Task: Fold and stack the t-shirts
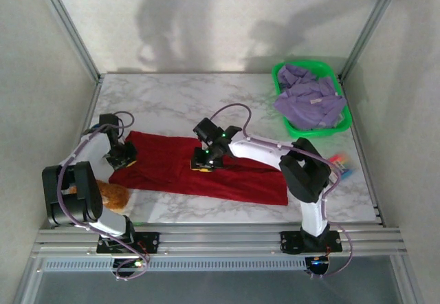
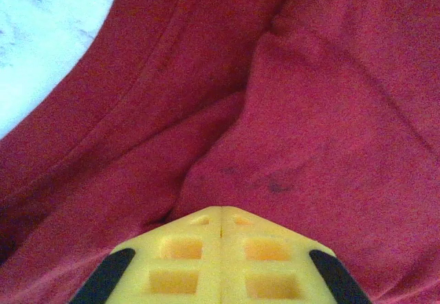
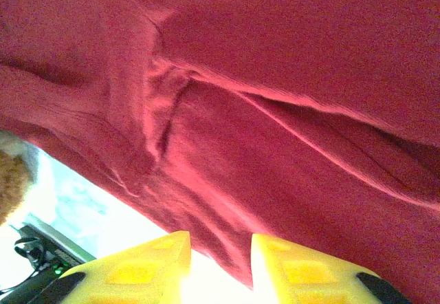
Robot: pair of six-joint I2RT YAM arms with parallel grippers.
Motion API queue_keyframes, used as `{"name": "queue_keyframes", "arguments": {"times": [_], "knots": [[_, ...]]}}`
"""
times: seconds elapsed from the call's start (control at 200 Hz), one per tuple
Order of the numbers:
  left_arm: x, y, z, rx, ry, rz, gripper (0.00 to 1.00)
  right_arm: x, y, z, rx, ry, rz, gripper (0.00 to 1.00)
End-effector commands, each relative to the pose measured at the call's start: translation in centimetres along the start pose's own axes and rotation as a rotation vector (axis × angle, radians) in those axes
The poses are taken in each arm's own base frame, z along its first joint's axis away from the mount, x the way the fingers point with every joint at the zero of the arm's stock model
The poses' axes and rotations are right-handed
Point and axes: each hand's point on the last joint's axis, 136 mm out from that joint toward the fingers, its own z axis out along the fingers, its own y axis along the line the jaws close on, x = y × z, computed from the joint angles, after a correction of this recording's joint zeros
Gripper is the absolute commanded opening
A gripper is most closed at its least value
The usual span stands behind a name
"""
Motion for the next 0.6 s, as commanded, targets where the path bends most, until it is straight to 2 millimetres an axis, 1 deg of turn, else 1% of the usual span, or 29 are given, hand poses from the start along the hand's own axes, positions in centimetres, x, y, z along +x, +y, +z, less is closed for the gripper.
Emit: {"name": "queue_keyframes", "arguments": {"times": [0.0,0.08,0.17,0.225,0.33,0.386,0.446,0.531,0.596], "knots": [[-1.0,-1.4,-0.6,0.046,-0.045,0.033,0.01,0.3,0.4,-0.3,0.001,0.029,-0.021,0.3],[-0.4,-1.0,0.3,0.035,-0.018,0.04,0.0,0.3,0.1,-0.3,0.007,0.033,-0.026,0.29],[0.9,-0.9,1.5,0.016,0.045,0.048,0.0,0.2,-0.4,-0.2,0.01,0.035,-0.025,0.29],[1.6,-0.2,1.8,-0.037,0.063,0.037,0.0,0.1,-0.5,-0.3,0.006,0.037,-0.025,0.29],[3.6,0.4,2.2,-0.06,0.114,0.004,0.0,-0.4,-0.9,-0.7,0.01,0.025,-0.027,0.29],[4.4,0.9,2.0,-0.098,0.119,0.002,0.0,-0.7,-1.1,-1.0,0.006,0.016,-0.023,0.29],[4.9,1.0,1.3,-0.124,0.091,-0.004,0.0,-1.0,-1.3,-1.4,0.004,0.007,-0.022,0.29],[6.0,1.0,0.6,-0.121,0.078,-0.022,0.0,-1.2,-1.8,-1.7,0.005,0.012,-0.018,0.29],[7.1,1.3,0.5,-0.123,0.077,-0.032,0.0,-1.2,-2.2,-1.9,0.009,0.014,-0.018,0.29]]}}
